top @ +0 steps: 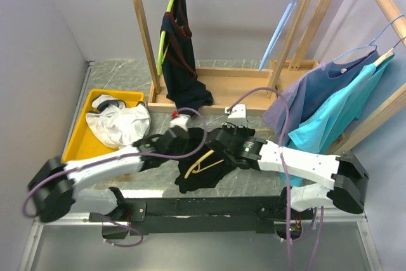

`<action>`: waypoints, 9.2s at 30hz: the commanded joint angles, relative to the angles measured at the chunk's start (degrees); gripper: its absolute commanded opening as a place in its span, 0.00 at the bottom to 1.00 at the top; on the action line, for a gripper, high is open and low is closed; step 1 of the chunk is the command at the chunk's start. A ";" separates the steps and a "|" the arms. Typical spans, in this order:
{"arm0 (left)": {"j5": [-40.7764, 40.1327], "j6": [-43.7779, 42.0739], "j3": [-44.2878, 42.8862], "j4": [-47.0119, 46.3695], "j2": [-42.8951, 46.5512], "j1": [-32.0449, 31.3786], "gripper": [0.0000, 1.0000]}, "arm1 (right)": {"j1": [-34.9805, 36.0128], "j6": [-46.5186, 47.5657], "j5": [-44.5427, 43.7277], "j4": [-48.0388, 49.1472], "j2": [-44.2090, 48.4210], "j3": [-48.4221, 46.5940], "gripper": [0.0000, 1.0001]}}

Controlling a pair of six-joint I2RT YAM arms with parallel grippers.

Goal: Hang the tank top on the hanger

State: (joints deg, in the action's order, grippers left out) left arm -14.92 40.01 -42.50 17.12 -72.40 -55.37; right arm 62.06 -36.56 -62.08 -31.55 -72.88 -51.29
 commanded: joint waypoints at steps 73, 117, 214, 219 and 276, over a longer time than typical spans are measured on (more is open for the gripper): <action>16.93 20.89 -2.59 -1.37 38.57 7.03 0.05 | -4.93 -7.29 -13.24 -14.06 -11.05 -29.74 0.00; 3.59 43.31 14.29 -33.30 26.09 -19.33 0.02 | -7.04 -17.32 -14.56 -21.27 -19.93 -39.42 0.00; -22.26 -11.44 6.72 -18.25 24.14 -18.81 0.01 | -3.44 4.81 22.16 2.36 7.13 -18.06 0.34; -22.26 -11.89 9.01 -20.64 27.66 -18.72 0.01 | -3.53 8.16 28.68 4.92 10.83 -16.48 0.53; -14.08 -15.93 20.79 -29.60 52.71 -18.72 0.01 | -0.36 4.65 36.59 8.00 9.33 -14.11 0.23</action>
State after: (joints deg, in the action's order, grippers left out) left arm -29.17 23.81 -22.24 -4.40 -21.76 -73.95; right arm 61.84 -29.80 -18.59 -19.99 -63.53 -63.05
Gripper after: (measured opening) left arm 0.196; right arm 0.013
